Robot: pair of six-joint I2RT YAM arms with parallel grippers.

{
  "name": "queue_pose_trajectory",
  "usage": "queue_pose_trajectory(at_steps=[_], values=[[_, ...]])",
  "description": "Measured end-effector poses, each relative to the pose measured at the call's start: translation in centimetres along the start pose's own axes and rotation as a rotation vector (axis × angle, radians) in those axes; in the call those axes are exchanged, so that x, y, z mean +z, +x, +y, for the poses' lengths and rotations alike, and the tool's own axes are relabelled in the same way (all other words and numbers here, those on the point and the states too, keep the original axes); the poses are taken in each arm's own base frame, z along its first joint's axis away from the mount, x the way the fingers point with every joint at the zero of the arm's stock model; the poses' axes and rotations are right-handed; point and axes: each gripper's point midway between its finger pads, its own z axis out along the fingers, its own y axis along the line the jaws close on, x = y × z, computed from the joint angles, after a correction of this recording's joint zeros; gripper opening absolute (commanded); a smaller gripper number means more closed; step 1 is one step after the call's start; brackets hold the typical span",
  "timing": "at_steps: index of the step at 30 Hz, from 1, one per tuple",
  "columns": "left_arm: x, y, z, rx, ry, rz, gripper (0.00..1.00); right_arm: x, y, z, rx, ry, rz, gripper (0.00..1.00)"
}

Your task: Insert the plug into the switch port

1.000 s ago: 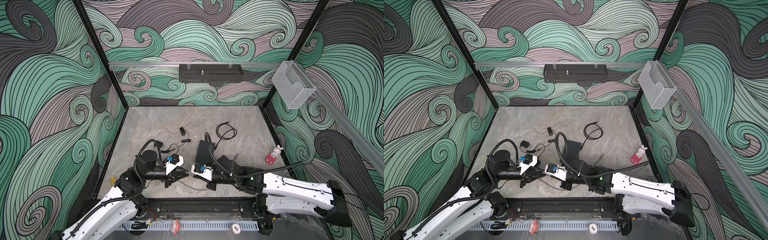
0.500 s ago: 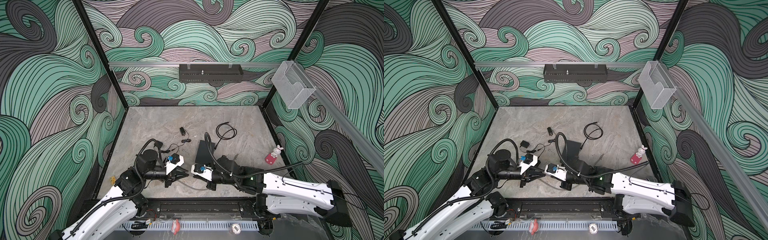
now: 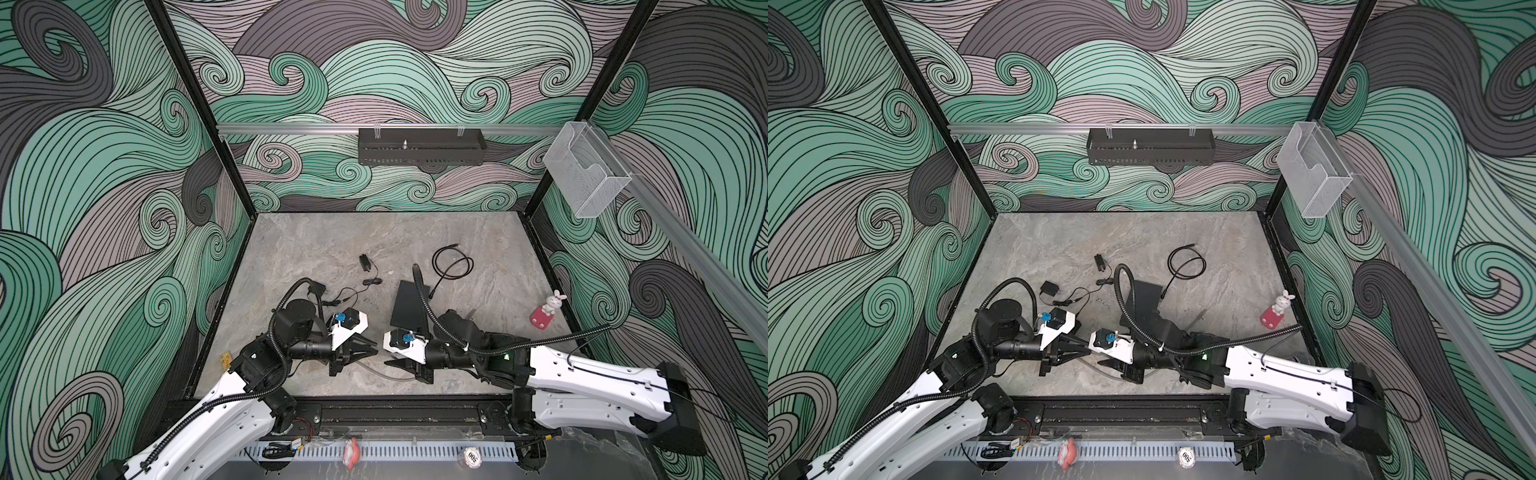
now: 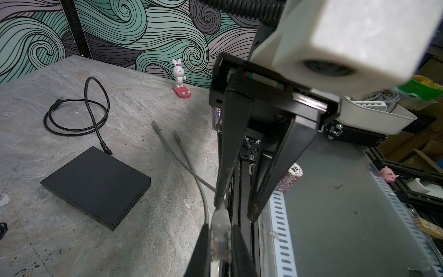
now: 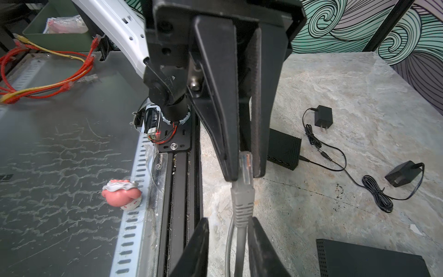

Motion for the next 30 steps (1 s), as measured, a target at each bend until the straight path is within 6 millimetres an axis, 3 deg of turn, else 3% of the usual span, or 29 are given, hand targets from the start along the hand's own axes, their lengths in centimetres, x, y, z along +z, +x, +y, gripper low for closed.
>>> queue_pose_trajectory(at_steps=[3, 8, 10, 24, 30], values=[[0.0, -0.1, -0.3, 0.001, 0.015, -0.004, 0.03, -0.8, -0.3, -0.6, 0.048, -0.028, -0.031, 0.33], [0.0, -0.1, -0.5, 0.001, 0.028, -0.006, 0.03, -4.1, -0.4, -2.8, 0.166, -0.036, -0.145, 0.38], [0.0, -0.1, -0.6, 0.001, 0.033, -0.007, 0.02, -4.5, -0.5, -2.5, 0.183, -0.066, -0.162, 0.39], [0.0, -0.2, -0.7, 0.001, 0.043, -0.008, 0.01, -0.8, 1.3, 0.6, 0.221, -0.218, -0.100, 0.40], [0.0, -0.1, -0.7, 0.000, 0.043, -0.007, 0.01, -0.3, 0.9, 0.3, 0.193, -0.190, -0.097, 0.40]])
